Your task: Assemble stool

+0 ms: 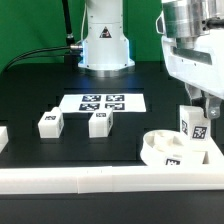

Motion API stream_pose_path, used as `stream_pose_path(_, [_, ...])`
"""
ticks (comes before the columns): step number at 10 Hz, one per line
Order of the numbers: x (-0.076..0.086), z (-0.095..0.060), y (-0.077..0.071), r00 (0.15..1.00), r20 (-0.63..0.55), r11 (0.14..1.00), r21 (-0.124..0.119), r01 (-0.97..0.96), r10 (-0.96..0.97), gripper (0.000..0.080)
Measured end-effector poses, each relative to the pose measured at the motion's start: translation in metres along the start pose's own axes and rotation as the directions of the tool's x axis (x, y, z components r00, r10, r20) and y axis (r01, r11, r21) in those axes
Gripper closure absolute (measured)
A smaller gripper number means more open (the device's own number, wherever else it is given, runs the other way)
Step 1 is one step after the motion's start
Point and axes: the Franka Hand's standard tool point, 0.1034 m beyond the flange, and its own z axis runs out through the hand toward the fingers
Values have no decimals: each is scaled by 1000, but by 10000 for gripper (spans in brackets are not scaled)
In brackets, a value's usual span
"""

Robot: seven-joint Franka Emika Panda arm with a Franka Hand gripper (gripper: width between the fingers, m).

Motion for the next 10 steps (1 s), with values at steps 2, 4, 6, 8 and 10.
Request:
stream_pose_path(2, [-9, -26, -4, 997, 5, 996, 30, 83, -83, 180])
stream_pose_path(4, [-10, -25, -3, 992, 4, 991, 29, 129, -130, 159])
stream_pose_path(6, [-11, -23, -2, 939, -4, 939, 14, 343, -343, 151])
stream_pose_path(8, [-17, -18, 2, 794, -3, 794, -36, 607, -608, 151])
stream_pose_path(10, [-20, -22, 2, 695, 17, 693, -54, 719, -719, 151])
